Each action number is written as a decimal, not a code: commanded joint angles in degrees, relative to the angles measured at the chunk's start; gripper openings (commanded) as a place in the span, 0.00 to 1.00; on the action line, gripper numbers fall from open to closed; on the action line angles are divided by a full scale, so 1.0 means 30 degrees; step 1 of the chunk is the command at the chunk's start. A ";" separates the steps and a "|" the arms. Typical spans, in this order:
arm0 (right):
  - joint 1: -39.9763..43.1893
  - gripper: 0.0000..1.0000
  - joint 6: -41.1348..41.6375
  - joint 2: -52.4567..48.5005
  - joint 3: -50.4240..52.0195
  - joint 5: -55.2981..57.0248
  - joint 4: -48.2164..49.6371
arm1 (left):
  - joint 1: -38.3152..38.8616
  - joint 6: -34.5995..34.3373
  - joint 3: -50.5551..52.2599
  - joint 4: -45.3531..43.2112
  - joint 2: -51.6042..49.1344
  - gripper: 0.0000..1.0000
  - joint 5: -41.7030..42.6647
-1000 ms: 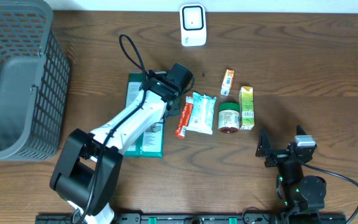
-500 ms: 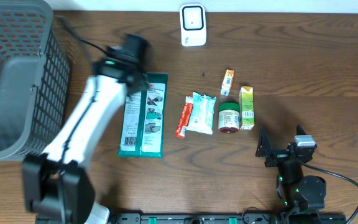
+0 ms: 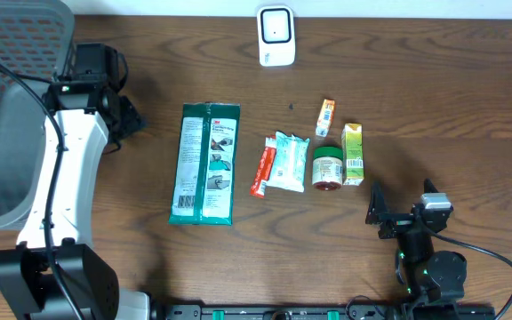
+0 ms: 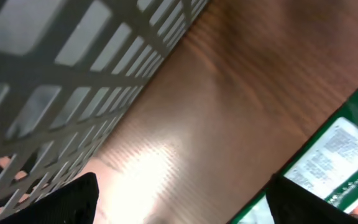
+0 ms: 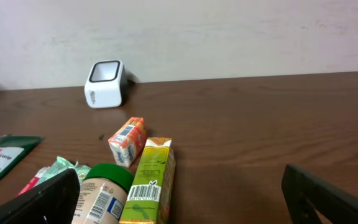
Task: Scan the item barcode
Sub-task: 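Release the gloves pack and retract the left arm to the left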
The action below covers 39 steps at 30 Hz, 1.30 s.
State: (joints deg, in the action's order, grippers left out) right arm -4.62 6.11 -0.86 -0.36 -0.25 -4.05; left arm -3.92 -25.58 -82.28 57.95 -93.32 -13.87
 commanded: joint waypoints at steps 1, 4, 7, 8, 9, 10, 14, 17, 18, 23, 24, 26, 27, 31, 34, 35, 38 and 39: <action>-0.0117 0.99 0.0226 0.0036 0.0015 -0.0022 -0.0073 | -0.0685 0.0022 -0.0153 0.0488 0.0029 0.87 -0.0248; -0.0117 0.99 0.0226 0.0036 0.0015 -0.0022 -0.0073 | -0.0714 0.0029 -0.0153 0.0692 0.0029 0.86 0.0146; -0.0117 0.99 0.0226 0.0036 0.0015 -0.0022 -0.0073 | -0.0707 0.0051 -0.0153 0.0605 0.0029 0.86 0.2011; -0.0117 0.99 0.0226 0.0036 0.0022 -0.0022 -0.0073 | -0.0707 0.0211 -0.0153 0.0532 0.0029 0.86 0.2608; -0.0117 0.99 0.0226 0.0036 0.0015 -0.0022 -0.0073 | -0.0707 0.0605 -0.0153 0.0430 0.0029 0.87 0.3344; -0.0117 0.99 0.0226 0.0036 0.0015 -0.0022 -0.0073 | -0.0707 0.1093 -0.0153 0.0313 0.0029 0.87 0.3993; -0.0117 0.99 0.0226 0.0036 0.0015 -0.0022 -0.0073 | -0.0707 0.3271 -0.0153 -0.0357 0.0029 0.87 0.6244; -0.0117 0.99 0.0226 0.0036 0.0015 -0.0022 -0.0073 | -0.0707 0.4167 -0.0153 -0.0998 0.0029 0.91 0.6564; -0.0117 0.99 0.0226 0.0036 0.0015 -0.0022 -0.0073 | -0.0707 0.4160 -0.0153 -0.1107 0.0029 0.91 0.6564; -0.0117 0.99 0.0226 0.0036 0.0015 -0.0022 -0.0073 | -0.0707 0.4153 -0.0153 -0.1129 0.0029 0.91 0.6557; -0.0117 0.99 0.0226 0.0036 0.0015 -0.0022 -0.0073 | -0.0707 0.4153 -0.0153 -0.1129 0.0029 0.91 0.6564; -0.0117 0.99 0.0226 0.0036 0.0015 -0.0022 -0.0073 | -0.0707 0.4153 -0.0153 -0.1129 0.0029 0.92 0.6564; -0.0117 0.99 0.0226 0.0036 0.0015 -0.0022 -0.0073 | -0.0707 0.4109 -0.0153 -0.1144 0.0029 0.91 0.6579; -0.0117 0.99 0.0226 0.0036 0.0015 -0.0022 -0.0073 | -0.0707 0.4095 -0.0153 -0.1137 0.0029 0.92 0.6557; -0.0117 0.99 0.0226 0.0036 0.0015 -0.0022 -0.0073 | -0.0707 0.4095 -0.0153 -0.1129 0.0029 0.92 0.6557; -0.0117 0.99 0.0226 0.0036 0.0015 -0.0022 -0.0073 | -0.0707 0.4095 -0.0153 -0.1137 0.0029 0.92 0.6557; -0.0117 0.99 0.0226 0.0036 0.0015 -0.0022 -0.0073 | -0.0707 0.4095 -0.0153 -0.1137 0.0029 0.92 0.6557; -0.0117 0.99 0.0226 0.0036 0.0015 -0.0022 -0.0073 | -0.0707 0.4095 -0.0153 -0.1129 0.0029 0.92 0.6557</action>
State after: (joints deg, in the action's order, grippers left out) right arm -4.62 6.11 -0.84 -0.36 -0.25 -4.05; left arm -5.80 -14.33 -82.59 54.57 -92.95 5.69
